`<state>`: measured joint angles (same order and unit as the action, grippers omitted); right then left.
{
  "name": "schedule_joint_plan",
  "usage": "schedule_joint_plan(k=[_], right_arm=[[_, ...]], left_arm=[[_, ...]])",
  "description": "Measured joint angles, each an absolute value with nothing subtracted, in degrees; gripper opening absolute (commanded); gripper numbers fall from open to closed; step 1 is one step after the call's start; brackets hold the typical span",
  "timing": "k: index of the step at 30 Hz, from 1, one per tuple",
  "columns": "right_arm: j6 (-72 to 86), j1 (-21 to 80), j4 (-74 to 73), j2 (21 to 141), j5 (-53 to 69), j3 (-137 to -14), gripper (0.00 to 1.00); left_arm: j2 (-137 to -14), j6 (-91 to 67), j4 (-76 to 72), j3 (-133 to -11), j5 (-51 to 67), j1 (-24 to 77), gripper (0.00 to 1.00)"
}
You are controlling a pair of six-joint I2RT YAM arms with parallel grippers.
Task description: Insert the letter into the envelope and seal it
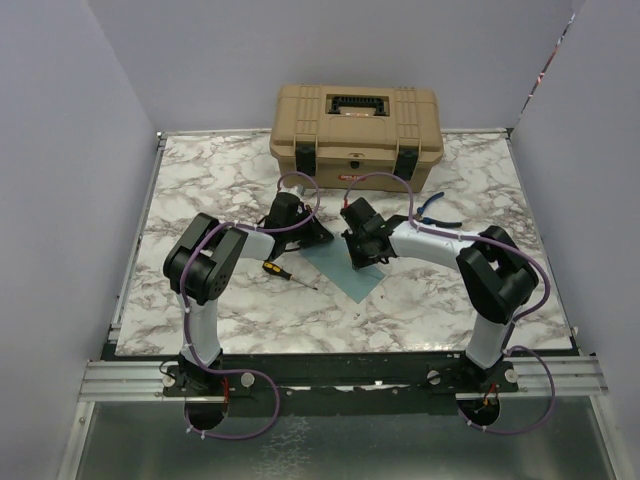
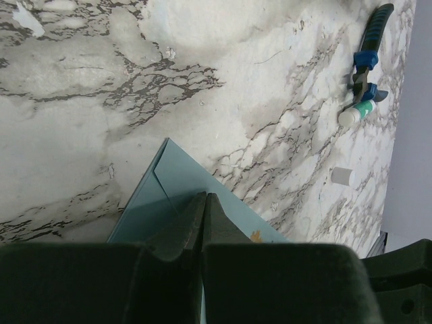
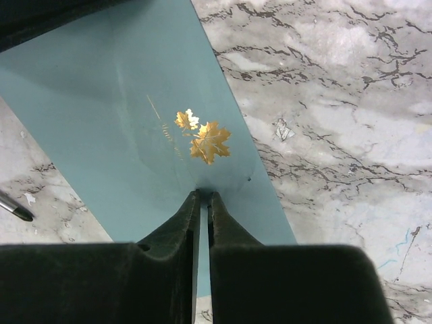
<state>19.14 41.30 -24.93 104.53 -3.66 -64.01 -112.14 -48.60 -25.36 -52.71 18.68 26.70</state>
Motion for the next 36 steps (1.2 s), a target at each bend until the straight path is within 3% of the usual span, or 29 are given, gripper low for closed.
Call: schedule_joint_plan(k=[19,23,28,32,36], right_arm=[[22.98,41.30,-27.57,100.05,-4.19,-59.88,0.06],[23.33,41.30,-30.85,97.58,-3.60,-58.19,0.10],[23.27,41.04,-35.24,92.18,-3.70,-58.48,0.17],[23.09,39.79,-34.50,86.11,-5.39,-61.91,0.35],[23.88,37.58,-31.38,80.27,-8.99,-62.52,0.51]], left_arm=[[-112.31,-48.45,-23.75,-53.89,18.68,26.61,0.00],[-112.31,-48.66,-23.07,-54.37,18.87,26.59,0.01],[-112.18,-48.62,-20.60,-56.84,20.27,26.65,0.14],[-109.75,-48.77,-19.51,-58.50,22.55,26.74,0.34],[-103.24,-47.83,-16.88,-58.83,23.31,26.76,0.47]])
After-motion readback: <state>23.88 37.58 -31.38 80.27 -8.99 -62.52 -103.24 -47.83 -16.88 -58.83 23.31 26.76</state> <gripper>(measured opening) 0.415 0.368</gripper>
